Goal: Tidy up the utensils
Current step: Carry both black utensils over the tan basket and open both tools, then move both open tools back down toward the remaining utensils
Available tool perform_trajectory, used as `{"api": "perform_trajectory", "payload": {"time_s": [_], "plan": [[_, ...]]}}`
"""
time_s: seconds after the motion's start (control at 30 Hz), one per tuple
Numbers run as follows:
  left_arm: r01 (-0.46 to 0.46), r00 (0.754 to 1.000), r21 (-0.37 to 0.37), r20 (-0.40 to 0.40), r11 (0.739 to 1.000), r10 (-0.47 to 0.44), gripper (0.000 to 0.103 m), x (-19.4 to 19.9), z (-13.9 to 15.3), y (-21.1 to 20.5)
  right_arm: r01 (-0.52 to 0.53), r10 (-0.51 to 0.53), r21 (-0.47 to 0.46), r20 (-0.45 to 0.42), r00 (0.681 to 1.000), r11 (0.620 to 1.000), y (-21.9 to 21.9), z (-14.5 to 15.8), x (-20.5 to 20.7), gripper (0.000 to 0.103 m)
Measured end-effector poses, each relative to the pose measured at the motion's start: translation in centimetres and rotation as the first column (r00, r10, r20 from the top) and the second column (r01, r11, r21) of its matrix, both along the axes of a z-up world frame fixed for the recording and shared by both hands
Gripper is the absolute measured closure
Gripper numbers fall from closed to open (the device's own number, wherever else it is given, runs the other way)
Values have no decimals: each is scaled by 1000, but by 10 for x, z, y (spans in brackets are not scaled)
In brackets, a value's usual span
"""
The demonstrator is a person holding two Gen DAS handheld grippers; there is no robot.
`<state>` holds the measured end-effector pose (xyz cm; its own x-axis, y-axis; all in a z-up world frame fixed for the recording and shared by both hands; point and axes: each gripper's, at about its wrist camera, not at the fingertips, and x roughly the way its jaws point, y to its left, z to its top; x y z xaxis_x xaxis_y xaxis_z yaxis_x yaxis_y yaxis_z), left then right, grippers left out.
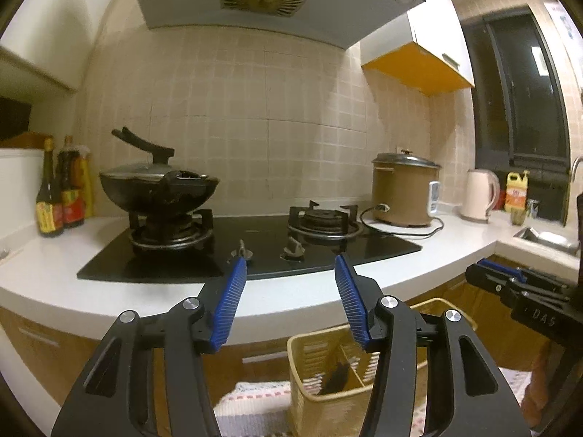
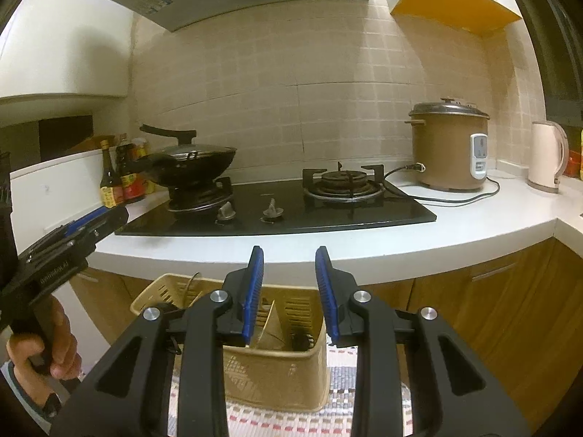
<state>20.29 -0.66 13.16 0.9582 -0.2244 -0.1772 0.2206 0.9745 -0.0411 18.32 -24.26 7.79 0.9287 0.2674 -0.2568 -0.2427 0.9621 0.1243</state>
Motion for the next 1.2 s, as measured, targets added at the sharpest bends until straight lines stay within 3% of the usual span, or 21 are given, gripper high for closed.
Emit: {"api": "perform_trajectory", "payload": {"time_s": [0.17, 0.23, 0.37, 0.53, 0.7, 0.77, 0.9, 1.0, 1.07, 1.13, 1.2], "plan": [[44, 997, -47, -63, 998, -47, 54, -17, 5, 12, -5, 5, -14, -15, 1000, 1000, 1, 7, -20, 76], [108, 982, -127, -140, 986, -125, 54, -21, 4, 24, -9, 9, -16, -27, 1000, 1000, -1, 10, -28, 76], [164, 930, -232, -288, 959, -228, 54, -27, -5, 42, -24, 15, -61, -131, 991, 998, 1, 16, -43, 76], [210, 838, -261, -448, 942, -310, 54, -37, -22, 46, -69, 51, -53, -288, 956, 996, 2, 13, -56, 76], [237, 726, -245, -599, 940, -339, 54, -41, -50, 36, -139, 106, -37, -462, 880, 990, 12, -5, -63, 76], [247, 689, -215, -646, 945, -328, 54, -45, -65, 30, -192, 148, -19, -559, 816, 981, 21, -23, -65, 76], [257, 638, -167, -710, 952, -296, 55, -51, -103, 19, -258, 198, 18, -691, 695, 966, 42, -67, -70, 76], [258, 594, -177, -746, 950, -301, 56, -54, -130, 16, -296, 203, 16, -763, 613, 955, 63, -110, -78, 76], [253, 571, -200, -759, 947, -313, 56, -55, -144, 16, -310, 215, 26, -775, 594, 950, 72, -126, -83, 76], [244, 578, -185, -761, 952, -296, 56, -55, -152, 15, -311, 211, 19, -774, 597, 950, 79, -135, -86, 76], [235, 602, -154, -752, 960, -268, 56, -59, -156, 12, -317, 195, -15, -759, 621, 948, 86, -139, -91, 76]]}}
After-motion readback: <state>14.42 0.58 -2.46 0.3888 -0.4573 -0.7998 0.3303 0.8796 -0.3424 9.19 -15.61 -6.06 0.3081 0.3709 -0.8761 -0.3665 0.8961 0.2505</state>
